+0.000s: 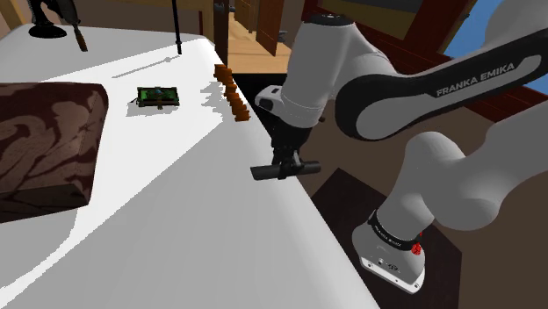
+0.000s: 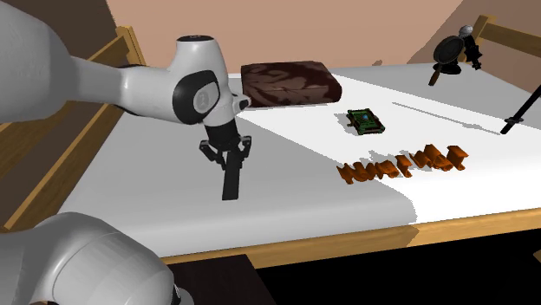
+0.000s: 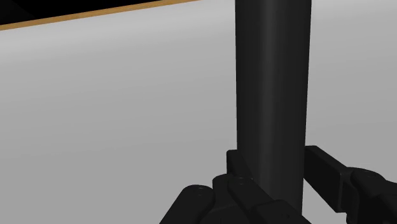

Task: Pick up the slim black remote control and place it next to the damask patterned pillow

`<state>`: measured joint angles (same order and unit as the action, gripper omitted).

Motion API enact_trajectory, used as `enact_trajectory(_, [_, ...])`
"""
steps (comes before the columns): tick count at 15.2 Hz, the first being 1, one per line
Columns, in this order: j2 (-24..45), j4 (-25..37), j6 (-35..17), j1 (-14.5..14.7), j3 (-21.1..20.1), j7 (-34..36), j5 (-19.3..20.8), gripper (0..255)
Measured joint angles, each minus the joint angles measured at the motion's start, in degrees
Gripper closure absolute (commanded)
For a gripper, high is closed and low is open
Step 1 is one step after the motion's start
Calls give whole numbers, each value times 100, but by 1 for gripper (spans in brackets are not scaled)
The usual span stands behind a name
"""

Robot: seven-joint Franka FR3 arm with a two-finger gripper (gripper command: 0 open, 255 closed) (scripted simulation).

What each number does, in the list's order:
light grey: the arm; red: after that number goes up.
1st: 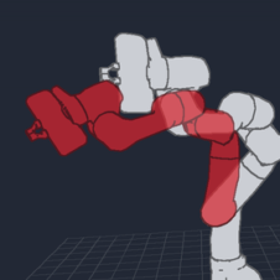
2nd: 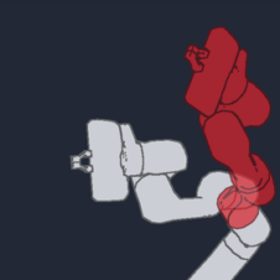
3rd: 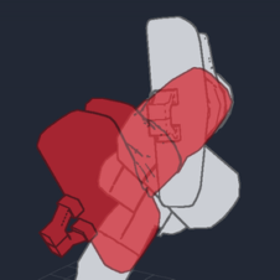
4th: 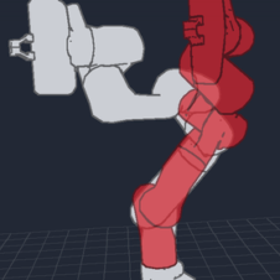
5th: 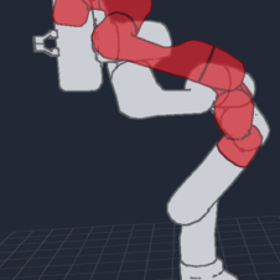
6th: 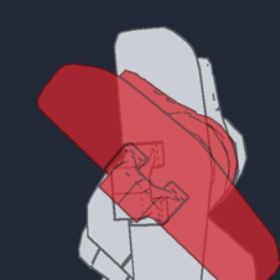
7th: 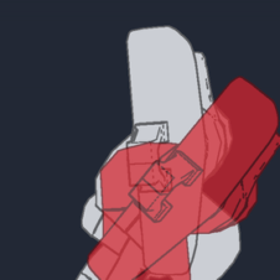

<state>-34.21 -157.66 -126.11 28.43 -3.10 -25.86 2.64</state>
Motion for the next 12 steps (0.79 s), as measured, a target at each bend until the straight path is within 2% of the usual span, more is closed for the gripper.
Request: enact_trajectory(12, [-390,705,1093,16,26,-75,-30,255])
